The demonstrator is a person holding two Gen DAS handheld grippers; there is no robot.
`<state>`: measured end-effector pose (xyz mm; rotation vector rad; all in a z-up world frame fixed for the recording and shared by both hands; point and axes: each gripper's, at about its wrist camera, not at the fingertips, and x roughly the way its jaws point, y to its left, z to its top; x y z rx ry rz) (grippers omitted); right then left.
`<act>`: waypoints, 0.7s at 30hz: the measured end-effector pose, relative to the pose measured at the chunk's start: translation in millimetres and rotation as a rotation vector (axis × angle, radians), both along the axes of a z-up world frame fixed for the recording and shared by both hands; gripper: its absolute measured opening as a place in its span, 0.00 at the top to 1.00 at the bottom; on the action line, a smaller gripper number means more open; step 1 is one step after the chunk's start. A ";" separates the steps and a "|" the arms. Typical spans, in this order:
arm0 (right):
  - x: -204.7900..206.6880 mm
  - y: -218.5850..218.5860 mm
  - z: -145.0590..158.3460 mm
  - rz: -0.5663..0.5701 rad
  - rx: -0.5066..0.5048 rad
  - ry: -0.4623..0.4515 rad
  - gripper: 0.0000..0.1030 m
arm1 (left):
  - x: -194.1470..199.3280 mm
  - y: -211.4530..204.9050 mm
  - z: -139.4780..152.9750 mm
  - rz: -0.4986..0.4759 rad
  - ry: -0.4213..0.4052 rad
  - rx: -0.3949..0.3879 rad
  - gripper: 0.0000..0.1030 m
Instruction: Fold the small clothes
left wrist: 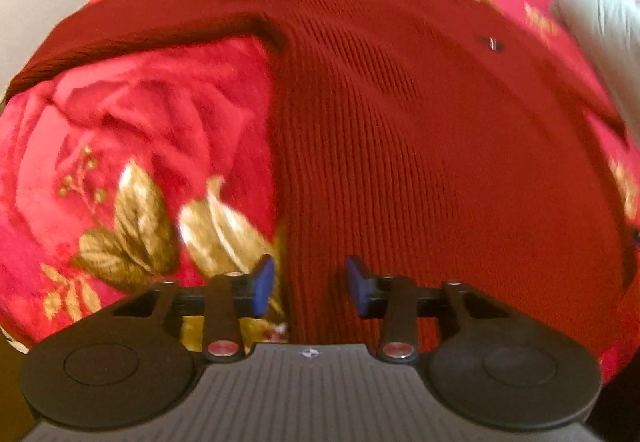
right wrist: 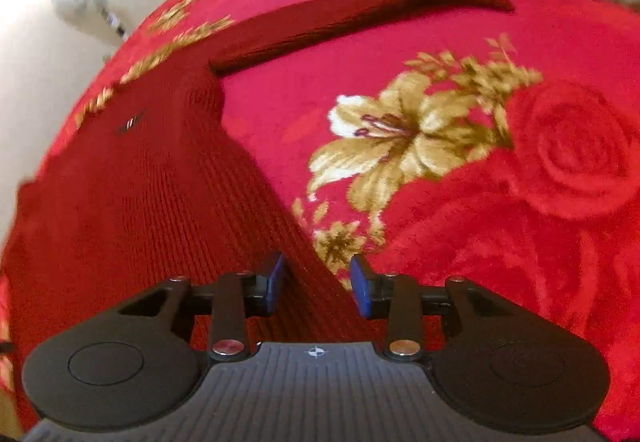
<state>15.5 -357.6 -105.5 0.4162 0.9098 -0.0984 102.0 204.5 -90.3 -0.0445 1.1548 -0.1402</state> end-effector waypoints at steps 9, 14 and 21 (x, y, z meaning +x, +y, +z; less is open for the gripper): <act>-45.2 -16.6 67.2 -0.015 0.077 -0.300 0.95 | -35.1 5.3 16.5 -0.034 -0.123 -0.040 0.91; -21.7 5.5 15.6 0.063 -0.126 0.057 0.95 | -37.0 -4.2 -5.7 -0.057 -0.020 0.111 0.84; -26.5 31.3 49.3 0.091 -0.259 -0.210 0.79 | -31.6 -21.7 27.7 -0.051 -0.197 0.060 0.69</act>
